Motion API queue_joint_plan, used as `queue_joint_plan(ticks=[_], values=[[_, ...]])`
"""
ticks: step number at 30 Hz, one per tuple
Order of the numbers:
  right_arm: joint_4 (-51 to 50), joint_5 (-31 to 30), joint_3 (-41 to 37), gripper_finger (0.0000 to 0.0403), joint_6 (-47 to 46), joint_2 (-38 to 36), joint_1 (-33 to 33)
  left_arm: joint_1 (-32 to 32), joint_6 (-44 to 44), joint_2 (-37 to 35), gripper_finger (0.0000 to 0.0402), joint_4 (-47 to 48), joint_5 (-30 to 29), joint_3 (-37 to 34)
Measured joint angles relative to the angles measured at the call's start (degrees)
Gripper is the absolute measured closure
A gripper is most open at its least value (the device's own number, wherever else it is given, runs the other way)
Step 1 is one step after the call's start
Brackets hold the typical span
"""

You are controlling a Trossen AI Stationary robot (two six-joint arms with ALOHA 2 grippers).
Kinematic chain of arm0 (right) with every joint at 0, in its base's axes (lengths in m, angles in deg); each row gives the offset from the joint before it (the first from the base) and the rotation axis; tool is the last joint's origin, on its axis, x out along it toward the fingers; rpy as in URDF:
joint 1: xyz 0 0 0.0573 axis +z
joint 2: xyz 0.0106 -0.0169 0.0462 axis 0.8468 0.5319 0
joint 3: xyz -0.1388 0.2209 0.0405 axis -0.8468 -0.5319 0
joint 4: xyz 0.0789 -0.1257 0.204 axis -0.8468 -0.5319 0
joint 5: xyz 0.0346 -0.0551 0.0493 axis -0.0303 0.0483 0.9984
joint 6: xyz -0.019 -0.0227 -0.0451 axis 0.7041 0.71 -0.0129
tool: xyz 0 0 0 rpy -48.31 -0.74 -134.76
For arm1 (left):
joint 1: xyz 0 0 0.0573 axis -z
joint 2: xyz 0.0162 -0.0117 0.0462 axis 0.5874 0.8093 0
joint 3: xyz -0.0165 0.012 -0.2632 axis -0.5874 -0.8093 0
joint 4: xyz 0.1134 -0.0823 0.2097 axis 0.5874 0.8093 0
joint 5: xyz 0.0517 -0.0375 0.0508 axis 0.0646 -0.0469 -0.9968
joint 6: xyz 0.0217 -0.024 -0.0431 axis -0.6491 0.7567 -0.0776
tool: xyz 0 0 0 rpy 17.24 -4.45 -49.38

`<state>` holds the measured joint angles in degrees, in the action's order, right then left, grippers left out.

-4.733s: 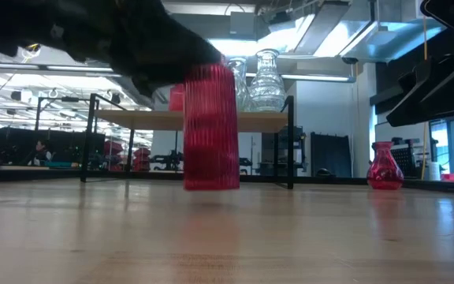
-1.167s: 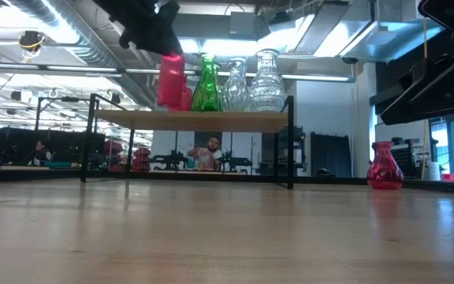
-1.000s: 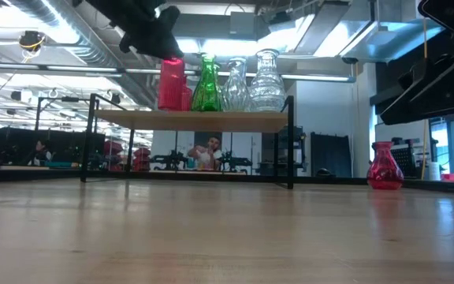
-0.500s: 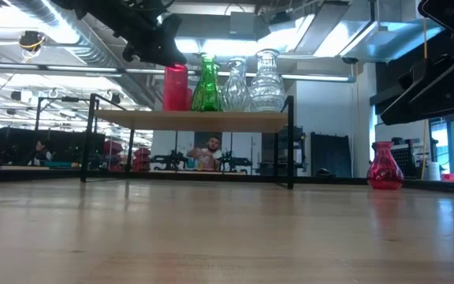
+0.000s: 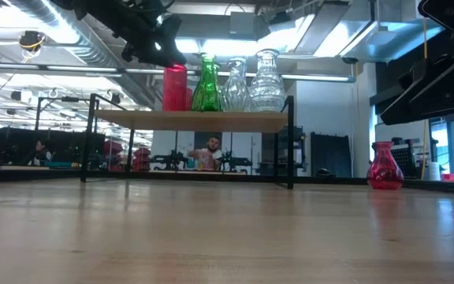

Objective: Sort vases onto shelf
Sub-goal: Put the bottom red vase aligned with the other red vase on the shelf

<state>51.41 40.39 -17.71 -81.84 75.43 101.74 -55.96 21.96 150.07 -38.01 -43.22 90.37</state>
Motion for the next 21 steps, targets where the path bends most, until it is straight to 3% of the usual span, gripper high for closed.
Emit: queue_joint_plan(ticks=[10, 21], values=[[0.0, 0.01, 0.0, 0.0227, 0.0, 0.0, -0.01, -0.26, -0.39, 0.05, 0.0131, 0.33, 0.08, -0.09], [-0.02, 0.02, 0.0, 0.0227, 0.0, 0.0, 0.0, -0.26, -0.67, -1.1, 0.0118, 0.06, 0.14, 0.07]])
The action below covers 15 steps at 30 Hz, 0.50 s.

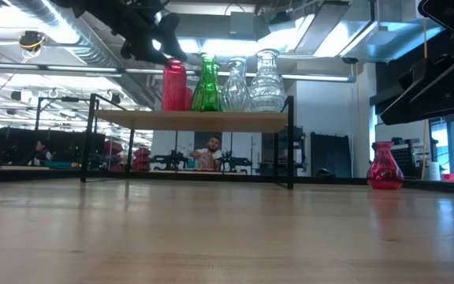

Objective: Sort vases onto shelf
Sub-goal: Put the bottom red vase aligned with the other red vase on the shelf

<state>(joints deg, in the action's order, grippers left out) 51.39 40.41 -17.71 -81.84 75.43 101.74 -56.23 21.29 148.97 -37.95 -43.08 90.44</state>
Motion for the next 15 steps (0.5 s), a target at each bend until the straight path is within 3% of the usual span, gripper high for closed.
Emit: queue_joint_plan(ticks=[15], values=[[-0.02, 0.22, 0.0, 0.0227, 0.0, 0.0, -0.02, 0.25, -1.25, -8.57, 0.0118, 0.83, 0.94, 0.78]])
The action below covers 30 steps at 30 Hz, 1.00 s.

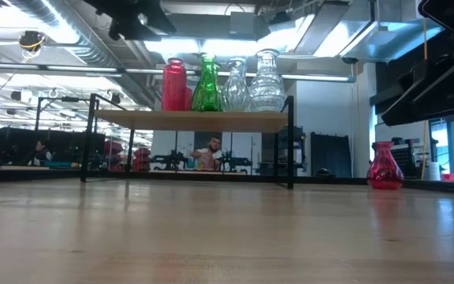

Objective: Sort vases onto shelf
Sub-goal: Put the bottom red vase aligned with the other red vase on the shelf

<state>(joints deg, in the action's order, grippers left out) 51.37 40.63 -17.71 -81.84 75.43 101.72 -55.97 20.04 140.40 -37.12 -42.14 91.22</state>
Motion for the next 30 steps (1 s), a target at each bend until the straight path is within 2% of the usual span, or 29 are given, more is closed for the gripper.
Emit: queue_joint_plan(ticks=[7, 13, 16, 18, 20, 24, 27, 30], values=[[1.39, 2.82, -0.02, 0.0227, -0.01, 0.0, 0.02, 5.38, -1.07, -6.73, 0.0118, 4.3, 0.32, 0.0], [0.85, 1.71, 0.59, 0.0227, -0.01, -0.97, 0.02, 14.63, 2.99, -10.94, 0.0118, 15.48, 8.94, 0.02], [-4.94, -0.2, 2.72, 0.0227, 0.02, -3.69, 0.0, 21.07, 7.44, -10.94, 0.0118, 19.04, 12.22, -1.56], [-11.04, -1.54, 4.74, 0.0227, -0.35, -6.26, 0.0, 25.88, 9.97, -10.6, 0.0118, 19.06, 11.52, -3.91], [-17.69, -3.61, 6.98, 0.0227, -1.64, -8.75, -0.13, 30.07, 12.44, -10.0, 0.0119, 17.28, 6.35, -6.68], [-25.26, -4.77, 10.17, 0.0227, -2.99, -12.4, -1.32, 34.53, 15.96, -8.41, 0.0127, 16.15, -9.92, -12.41], [-25.45, -4.76, 10.32, 0.0227, -2.03, -13.38, -2.79, 33.09, 16.68, -6.78, 0.0135, 11.1, -18.38, -16.28], [-26.33, -4.7, 10.32, 0.0227, -1.32, -13.2, -4.51, 29.34, 16.73, -4.56, 0.0144, 4.79, -22.76, -18.76]])
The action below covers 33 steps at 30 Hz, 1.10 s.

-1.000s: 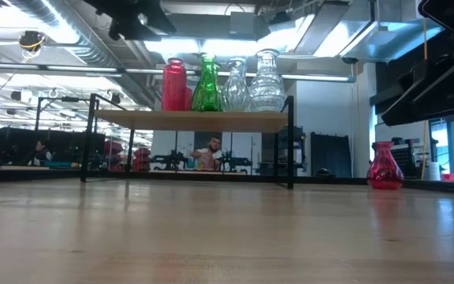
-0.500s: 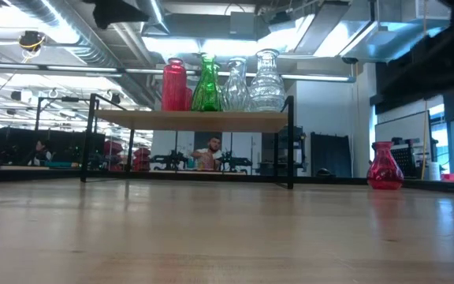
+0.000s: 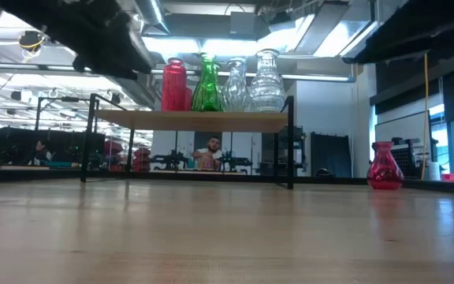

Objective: Sort vases onto shelf
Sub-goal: Put the bottom red vase aligned with the other red vase on the shelf

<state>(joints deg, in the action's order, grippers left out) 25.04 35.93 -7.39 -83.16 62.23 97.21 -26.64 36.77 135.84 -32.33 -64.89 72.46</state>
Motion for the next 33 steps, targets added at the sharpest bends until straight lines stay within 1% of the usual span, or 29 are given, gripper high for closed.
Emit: queue_joint_plan(ticks=[2, 4, 7, 10, 13, 16, 29, 33], values=[[-0.94, 0.22, 0.0, 0.0227, 0.01, 0.5, -1.16, -2.94, -1.04, 1.54, 0.0148, -3.09, -1.43, -0.38], [-1.94, 0.58, 0.0, 0.0227, 0.03, 1.01, -2.09, -6.31, -2.71, 3.19, 0.0151, -5.77, -1.31, -0.38], [-2.11, 1.11, -0.02, 0.0227, 0.12, 1.75, -3.04, -11.13, -4.68, 5.87, 0.0152, -9.02, 1.91, -0.4], [-2.28, 1.54, -0.02, 0.0227, 0.43, 2.38, -3.16, -15.39, -4.8, 8.02, 0.0153, -10.86, 5.63, -0.4], [-2.33, 1.53, -0.02, 0.0227, 0.42, 2.66, -3.01, -18.68, -4.89, 10.03, 0.0153, -12.35, 7.7, -0.4], [-2.39, 1.57, -0.02, 0.0227, 0.36, 2.66, -3.01, -20.98, -5.98, 11.67, 0.0153, -14.28, 9.32, -0.4], [-2.39, 1.97, -0.02, 0.0227, 0.27, 2.66, -3.01, -27.34, -9.87, 16.75, 0.0153, -19.95, 10.86, -0.38], [-2.39, 1.97, -0.02, 0.0227, 0.27, 2.66, -3.01, -28.43, -10.55, 17.49, 0.0153, -22.42, 12.78, -0.38]])
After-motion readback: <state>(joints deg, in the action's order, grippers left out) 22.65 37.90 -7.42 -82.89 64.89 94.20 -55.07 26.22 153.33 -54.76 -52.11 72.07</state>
